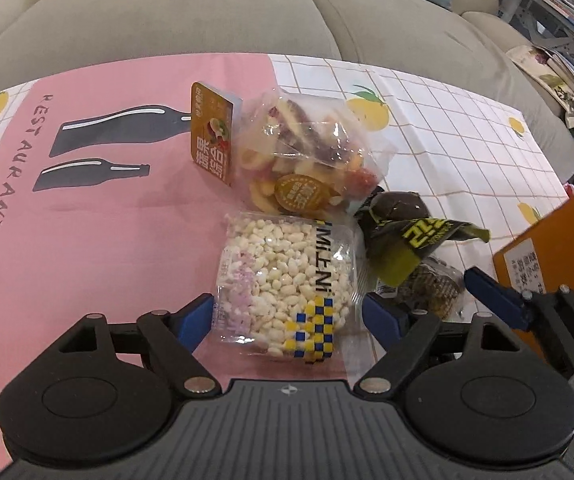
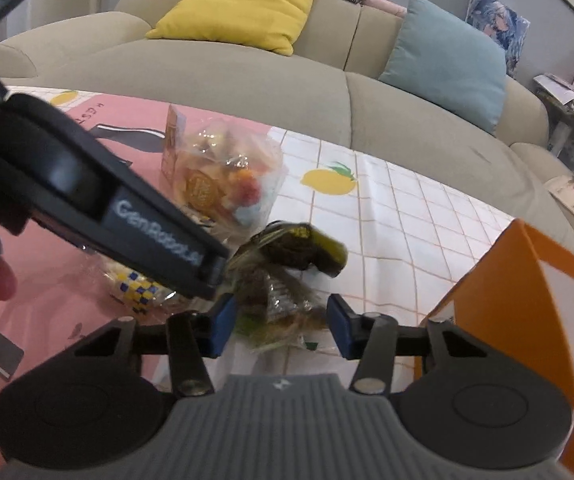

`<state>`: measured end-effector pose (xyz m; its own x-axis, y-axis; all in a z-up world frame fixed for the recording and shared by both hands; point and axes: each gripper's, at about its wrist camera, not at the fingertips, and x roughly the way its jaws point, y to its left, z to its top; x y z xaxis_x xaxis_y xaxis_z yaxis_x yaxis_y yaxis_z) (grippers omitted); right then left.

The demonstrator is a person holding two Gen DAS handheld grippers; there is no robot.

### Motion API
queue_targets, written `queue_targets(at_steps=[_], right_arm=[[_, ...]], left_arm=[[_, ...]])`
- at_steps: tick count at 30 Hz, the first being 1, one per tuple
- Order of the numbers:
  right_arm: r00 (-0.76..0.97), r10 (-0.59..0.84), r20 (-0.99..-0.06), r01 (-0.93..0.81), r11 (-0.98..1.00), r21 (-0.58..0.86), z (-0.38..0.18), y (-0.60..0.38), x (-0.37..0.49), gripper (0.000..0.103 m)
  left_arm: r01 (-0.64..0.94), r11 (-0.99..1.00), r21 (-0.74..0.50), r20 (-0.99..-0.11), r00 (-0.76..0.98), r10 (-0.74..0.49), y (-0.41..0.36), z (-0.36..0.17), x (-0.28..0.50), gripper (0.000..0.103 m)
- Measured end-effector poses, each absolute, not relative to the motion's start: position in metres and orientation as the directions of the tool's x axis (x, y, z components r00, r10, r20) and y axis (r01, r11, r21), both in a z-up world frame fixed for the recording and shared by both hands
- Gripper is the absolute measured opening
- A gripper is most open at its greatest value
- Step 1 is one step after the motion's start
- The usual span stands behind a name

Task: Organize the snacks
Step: 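Grasp the white puffed-snack bag with the left gripper while the right gripper grasps a wrapped snack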

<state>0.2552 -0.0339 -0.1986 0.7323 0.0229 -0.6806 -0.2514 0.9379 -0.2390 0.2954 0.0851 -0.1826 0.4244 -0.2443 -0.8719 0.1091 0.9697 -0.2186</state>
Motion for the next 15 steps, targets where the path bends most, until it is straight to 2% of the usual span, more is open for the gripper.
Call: queue_targets(at_steps=[1, 2, 6, 7, 11, 15], right_arm=[[0.731, 0.015, -0.682, -0.25, 0.936, -0.248, -0.2, -0.034, 0.256, 0.041], [0.724, 0.019, -0.689, -0.252, 0.938, -0.239, -0.2, -0.035, 0.257, 0.041], [0.697, 0.032, -0.716, -0.217, 0.962, -0.169, -0.198, -0.045, 0.26, 0.037], [0.689, 0.028, -0.724, -0.215, 0.962, -0.167, -0.199, -0.046, 0.26, 0.034], [0.682, 0.034, -0.73, -0.221, 0.962, -0.161, -0.196, -0.047, 0.25, 0.032], [0.67, 0.029, -0.742, -0.216, 0.964, -0.157, -0.192, -0.048, 0.237, 0.031]], left_arm=[[0.105, 0.969, -0.222, -0.877, 0.413, -0.245, 0.085, -0.185, 0.298, 0.097], [0.114, 0.97, -0.214, -0.877, 0.415, -0.242, 0.083, -0.186, 0.299, 0.101], [0.179, 0.978, -0.106, -0.885, 0.432, -0.174, 0.066, -0.188, 0.297, 0.102], [0.183, 0.978, -0.104, -0.884, 0.434, -0.175, 0.065, -0.189, 0.295, 0.102], [0.19, 0.977, -0.099, -0.891, 0.42, -0.172, 0.07, -0.186, 0.286, 0.088], [0.162, 0.98, -0.114, -0.897, 0.407, -0.172, 0.085, -0.183, 0.266, 0.087]])
